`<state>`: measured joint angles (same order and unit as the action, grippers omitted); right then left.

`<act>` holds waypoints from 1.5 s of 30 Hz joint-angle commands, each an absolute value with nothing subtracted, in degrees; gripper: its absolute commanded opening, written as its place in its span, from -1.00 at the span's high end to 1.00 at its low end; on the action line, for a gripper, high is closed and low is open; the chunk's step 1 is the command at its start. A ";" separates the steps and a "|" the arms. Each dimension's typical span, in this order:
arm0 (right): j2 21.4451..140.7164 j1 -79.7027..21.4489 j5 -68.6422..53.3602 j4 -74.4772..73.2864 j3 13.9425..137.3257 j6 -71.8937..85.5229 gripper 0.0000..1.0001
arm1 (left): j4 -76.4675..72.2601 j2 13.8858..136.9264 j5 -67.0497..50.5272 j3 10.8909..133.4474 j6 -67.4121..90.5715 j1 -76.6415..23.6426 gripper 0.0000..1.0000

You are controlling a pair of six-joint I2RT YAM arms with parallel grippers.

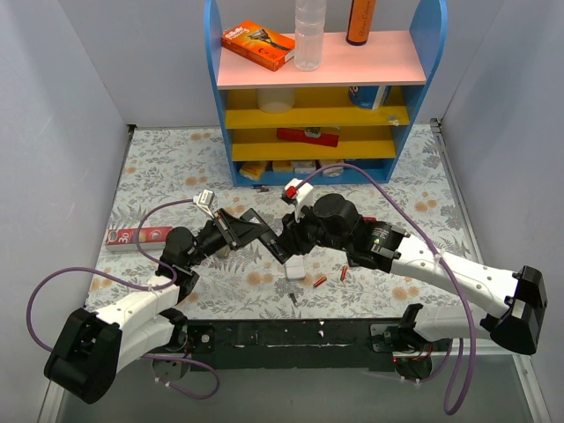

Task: Load the batteries into the remote control
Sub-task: Load the battery into the remote control.

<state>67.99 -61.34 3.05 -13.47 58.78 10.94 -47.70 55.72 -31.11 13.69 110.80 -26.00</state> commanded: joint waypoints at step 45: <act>61.87 -61.26 -24.08 -13.09 57.57 -44.03 -0.02 | -48.34 58.62 -42.89 21.00 107.84 -26.19 1.00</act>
<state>61.19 -61.25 -21.28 -12.71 55.64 -38.74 -48.07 58.63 -40.53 18.68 109.27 -26.00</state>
